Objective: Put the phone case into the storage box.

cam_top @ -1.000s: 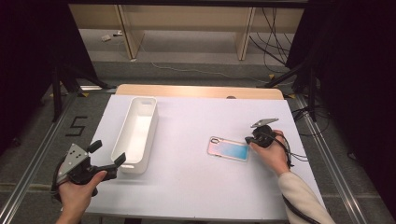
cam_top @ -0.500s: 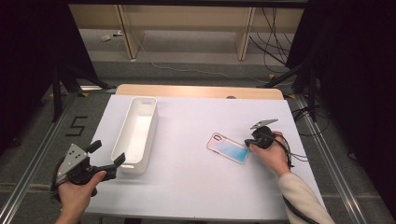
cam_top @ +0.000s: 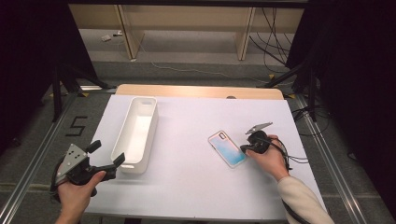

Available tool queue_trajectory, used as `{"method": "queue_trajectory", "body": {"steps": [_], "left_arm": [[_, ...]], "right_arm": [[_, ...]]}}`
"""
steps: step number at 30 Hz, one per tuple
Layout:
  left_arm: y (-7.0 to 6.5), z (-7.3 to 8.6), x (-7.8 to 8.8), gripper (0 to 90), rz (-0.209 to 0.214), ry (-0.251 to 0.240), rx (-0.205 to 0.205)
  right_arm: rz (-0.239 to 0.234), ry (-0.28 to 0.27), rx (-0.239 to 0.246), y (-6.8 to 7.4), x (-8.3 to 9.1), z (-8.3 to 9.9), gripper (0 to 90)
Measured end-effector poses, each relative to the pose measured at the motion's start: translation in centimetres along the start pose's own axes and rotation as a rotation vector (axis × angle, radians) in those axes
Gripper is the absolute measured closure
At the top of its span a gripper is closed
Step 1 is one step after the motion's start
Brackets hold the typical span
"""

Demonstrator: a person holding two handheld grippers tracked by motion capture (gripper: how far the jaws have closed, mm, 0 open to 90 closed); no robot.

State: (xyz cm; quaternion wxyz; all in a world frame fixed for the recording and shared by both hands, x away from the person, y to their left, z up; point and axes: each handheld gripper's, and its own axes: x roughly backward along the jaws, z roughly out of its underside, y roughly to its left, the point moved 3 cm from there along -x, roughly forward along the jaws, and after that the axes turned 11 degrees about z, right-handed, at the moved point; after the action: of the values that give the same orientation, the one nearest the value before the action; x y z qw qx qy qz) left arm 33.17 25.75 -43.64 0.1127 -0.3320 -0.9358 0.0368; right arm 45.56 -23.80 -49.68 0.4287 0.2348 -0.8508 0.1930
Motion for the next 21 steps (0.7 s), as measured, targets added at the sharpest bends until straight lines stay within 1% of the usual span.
{"method": "queue_trajectory", "body": {"steps": [1,2,3,4,5,8,9,12,13,14,15,16,17,18,19,20,21], "left_arm": [[0.0,0.0,0.0,0.1,0.0,-0.001,0.0],[0.0,0.0,0.0,0.1,0.0,0.001,0.0],[0.0,0.0,0.0,0.1,0.0,0.001,0.0],[0.0,0.0,0.0,0.1,0.001,0.002,0.0],[0.0,0.0,0.0,0.1,0.001,0.002,0.0],[0.0,0.0,0.0,0.1,0.0,-0.002,0.001],[0.0,0.0,0.0,0.1,0.0,-0.003,0.002],[0.0,0.0,0.0,0.1,0.0,-0.002,0.0],[0.0,0.0,0.0,0.1,0.002,-0.004,-0.001],[0.0,0.0,0.0,0.1,0.0,-0.004,-0.002],[0.0,0.0,0.0,0.1,-0.001,-0.004,-0.004],[0.0,0.0,0.0,0.1,0.0,-0.004,-0.003],[0.0,0.0,0.0,0.1,0.0,-0.005,-0.002],[0.0,0.0,0.0,0.1,-0.002,-0.003,-0.001],[0.0,0.0,0.0,0.1,-0.002,-0.003,-0.001],[0.0,0.0,0.0,0.1,-0.002,-0.004,0.0],[0.0,0.0,0.0,0.1,-0.002,-0.004,0.0]], "right_arm": [[0.006,-0.021,0.024,0.0,-0.2,0.0,90.0],[-0.006,-0.008,0.014,0.2,0.0,0.0,90.0],[-0.006,-0.014,0.027,0.3,-0.1,0.0,90.0],[-0.006,-0.014,0.027,0.3,-0.1,0.0,90.0],[-0.02,-0.001,0.014,0.7,0.1,0.0,90.0],[-0.019,-0.017,0.016,1.0,0.0,0.0,90.0],[-0.031,0.005,0.019,1.2,0.2,0.0,90.0],[-0.027,0.0,0.019,1.5,0.1,0.0,90.0],[-0.036,0.014,0.031,1.6,0.3,0.0,90.0],[-0.048,0.013,0.025,1.7,0.3,0.0,90.0],[-0.048,0.013,0.025,1.7,0.3,0.0,90.0],[-0.037,0.006,0.036,1.7,0.2,0.0,90.0],[-0.043,0.023,0.035,1.8,0.3,-0.1,90.0],[-0.043,0.02,0.027,2.0,0.3,-0.1,90.0],[-0.048,0.026,0.042,2.0,0.3,-0.1,90.0],[-0.049,0.031,0.04,2.2,0.4,-0.1,90.0],[-0.054,0.024,0.044,2.4,0.4,-0.1,90.0]]}}
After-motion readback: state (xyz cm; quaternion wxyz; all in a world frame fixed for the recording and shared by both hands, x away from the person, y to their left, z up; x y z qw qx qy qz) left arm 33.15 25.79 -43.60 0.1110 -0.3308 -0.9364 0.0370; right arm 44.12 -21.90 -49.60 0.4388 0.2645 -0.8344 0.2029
